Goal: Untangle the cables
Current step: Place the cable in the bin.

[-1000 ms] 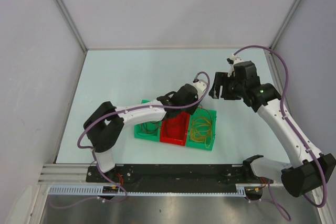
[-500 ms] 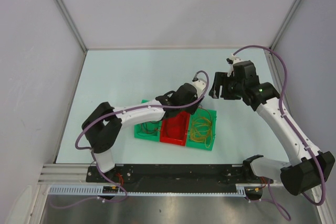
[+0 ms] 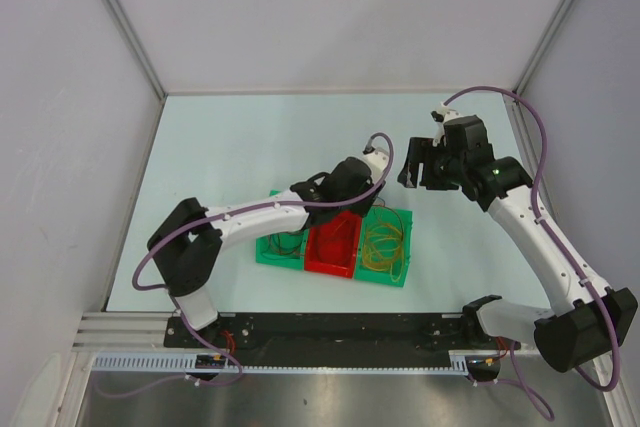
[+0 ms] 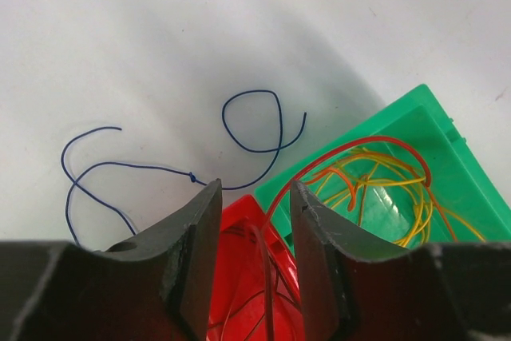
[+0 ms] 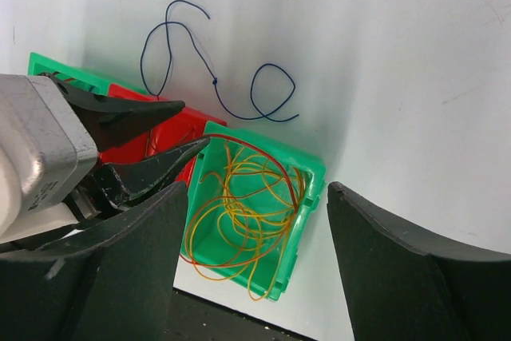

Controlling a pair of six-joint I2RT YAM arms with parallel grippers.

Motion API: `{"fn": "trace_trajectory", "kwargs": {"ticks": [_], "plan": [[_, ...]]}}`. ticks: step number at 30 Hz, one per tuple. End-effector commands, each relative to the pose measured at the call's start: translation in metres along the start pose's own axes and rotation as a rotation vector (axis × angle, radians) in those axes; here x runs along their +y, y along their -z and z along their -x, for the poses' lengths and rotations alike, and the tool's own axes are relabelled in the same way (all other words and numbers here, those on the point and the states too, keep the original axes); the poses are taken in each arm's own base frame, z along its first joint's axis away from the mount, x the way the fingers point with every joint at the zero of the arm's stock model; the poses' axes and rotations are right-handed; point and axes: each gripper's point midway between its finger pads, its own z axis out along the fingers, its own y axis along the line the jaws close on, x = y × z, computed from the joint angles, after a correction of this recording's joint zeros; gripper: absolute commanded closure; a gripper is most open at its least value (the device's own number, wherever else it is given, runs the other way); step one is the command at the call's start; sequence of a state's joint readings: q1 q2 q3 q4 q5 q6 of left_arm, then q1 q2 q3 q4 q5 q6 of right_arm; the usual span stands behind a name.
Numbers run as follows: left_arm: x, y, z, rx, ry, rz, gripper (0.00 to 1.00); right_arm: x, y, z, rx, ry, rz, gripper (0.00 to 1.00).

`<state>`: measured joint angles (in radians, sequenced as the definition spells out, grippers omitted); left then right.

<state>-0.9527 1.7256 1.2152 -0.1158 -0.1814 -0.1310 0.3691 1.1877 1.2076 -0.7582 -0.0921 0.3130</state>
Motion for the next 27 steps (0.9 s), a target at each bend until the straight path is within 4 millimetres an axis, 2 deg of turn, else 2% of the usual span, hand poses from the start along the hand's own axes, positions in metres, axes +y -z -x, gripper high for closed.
{"fn": "trace_trajectory", "kwargs": {"ticks": [1, 21, 27], "plan": [[-0.002, 0.003, -0.002, 0.002, 0.012, -0.024, 0.56, 0.003, 0.002, 0.011, -0.03, 0.005, 0.008, 0.26], [-0.008, -0.014, -0.018, 0.045, 0.001, -0.049, 0.57, 0.002, -0.001, 0.009, -0.024, 0.011, 0.007, 0.25], [-0.008, -0.019, -0.017, 0.048, -0.004, -0.041, 0.72, 0.002, -0.003, 0.009, -0.023, 0.013, 0.01, 0.26]]}}
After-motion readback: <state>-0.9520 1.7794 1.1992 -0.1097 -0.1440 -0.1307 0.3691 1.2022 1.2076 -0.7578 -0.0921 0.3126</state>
